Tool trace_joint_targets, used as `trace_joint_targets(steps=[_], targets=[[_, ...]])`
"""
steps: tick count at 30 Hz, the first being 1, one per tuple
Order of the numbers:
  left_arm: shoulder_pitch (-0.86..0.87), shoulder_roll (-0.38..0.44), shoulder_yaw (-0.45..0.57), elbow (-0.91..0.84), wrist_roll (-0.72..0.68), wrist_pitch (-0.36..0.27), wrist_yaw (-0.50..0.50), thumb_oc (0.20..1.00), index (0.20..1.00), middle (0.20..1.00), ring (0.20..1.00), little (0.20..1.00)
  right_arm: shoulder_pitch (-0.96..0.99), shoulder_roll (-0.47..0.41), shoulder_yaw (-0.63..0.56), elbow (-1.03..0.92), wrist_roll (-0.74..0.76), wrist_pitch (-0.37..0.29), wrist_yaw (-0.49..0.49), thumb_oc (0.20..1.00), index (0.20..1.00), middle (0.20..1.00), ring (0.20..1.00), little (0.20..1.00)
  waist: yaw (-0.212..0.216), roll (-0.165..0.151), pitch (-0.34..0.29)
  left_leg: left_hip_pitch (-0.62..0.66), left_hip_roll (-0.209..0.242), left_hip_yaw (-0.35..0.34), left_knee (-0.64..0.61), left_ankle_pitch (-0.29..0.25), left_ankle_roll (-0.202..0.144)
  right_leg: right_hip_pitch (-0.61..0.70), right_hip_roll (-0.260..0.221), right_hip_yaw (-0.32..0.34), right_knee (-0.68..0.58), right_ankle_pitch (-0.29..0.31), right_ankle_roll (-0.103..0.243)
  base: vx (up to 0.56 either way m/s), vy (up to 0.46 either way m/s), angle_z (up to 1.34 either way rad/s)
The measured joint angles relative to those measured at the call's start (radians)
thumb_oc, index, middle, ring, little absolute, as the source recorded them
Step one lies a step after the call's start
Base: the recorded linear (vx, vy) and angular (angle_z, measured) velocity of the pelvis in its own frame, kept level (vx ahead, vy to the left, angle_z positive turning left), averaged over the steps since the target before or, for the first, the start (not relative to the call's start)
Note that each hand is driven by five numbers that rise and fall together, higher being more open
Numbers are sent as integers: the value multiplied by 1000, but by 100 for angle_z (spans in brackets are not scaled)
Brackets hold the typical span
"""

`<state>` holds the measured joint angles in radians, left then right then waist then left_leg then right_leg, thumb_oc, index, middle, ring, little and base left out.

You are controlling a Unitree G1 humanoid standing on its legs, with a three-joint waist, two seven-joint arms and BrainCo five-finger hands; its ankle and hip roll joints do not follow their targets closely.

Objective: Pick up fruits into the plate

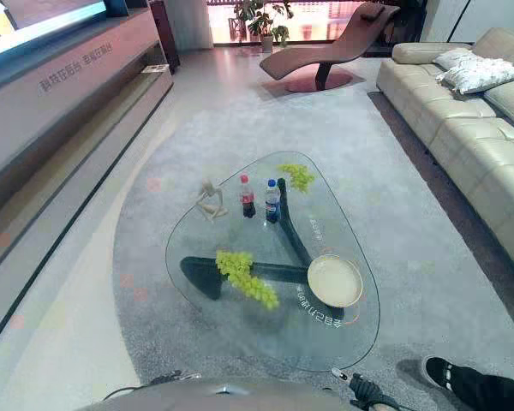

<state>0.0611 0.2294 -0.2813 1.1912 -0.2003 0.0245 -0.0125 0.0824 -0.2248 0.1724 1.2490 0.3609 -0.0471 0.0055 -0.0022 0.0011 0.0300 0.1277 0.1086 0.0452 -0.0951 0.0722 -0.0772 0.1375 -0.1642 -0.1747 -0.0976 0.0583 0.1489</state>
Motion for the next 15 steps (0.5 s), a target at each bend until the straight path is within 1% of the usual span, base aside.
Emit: trace_joint_targets(steps=[4,9,15], targets=[[0,0,-8,1,16,-7,20,1000,1000,1000,1000,1000,0,0,0,0,0,0,0,1000,1000,1000,1000,1000,0,-1,3,-2,0,1,0,-1,-1,-3,0,0,0,0,0,-18,14,-9],[-4,0,-8,2,28,17,29,1000,1000,1000,1000,1000,-1,0,1,0,0,0,1,1000,1000,1000,1000,1000,0,-1,14,-2,2,2,0,-1,-2,-4,1,2,0,0,0,24,-2,-1],[-6,1,-18,1,67,14,53,1000,1000,1000,1000,1000,-3,-1,2,0,0,0,1,1000,1000,1000,1000,1000,-3,5,32,-11,2,3,0,-1,-2,-13,1,3,0,0,0,37,13,0]])
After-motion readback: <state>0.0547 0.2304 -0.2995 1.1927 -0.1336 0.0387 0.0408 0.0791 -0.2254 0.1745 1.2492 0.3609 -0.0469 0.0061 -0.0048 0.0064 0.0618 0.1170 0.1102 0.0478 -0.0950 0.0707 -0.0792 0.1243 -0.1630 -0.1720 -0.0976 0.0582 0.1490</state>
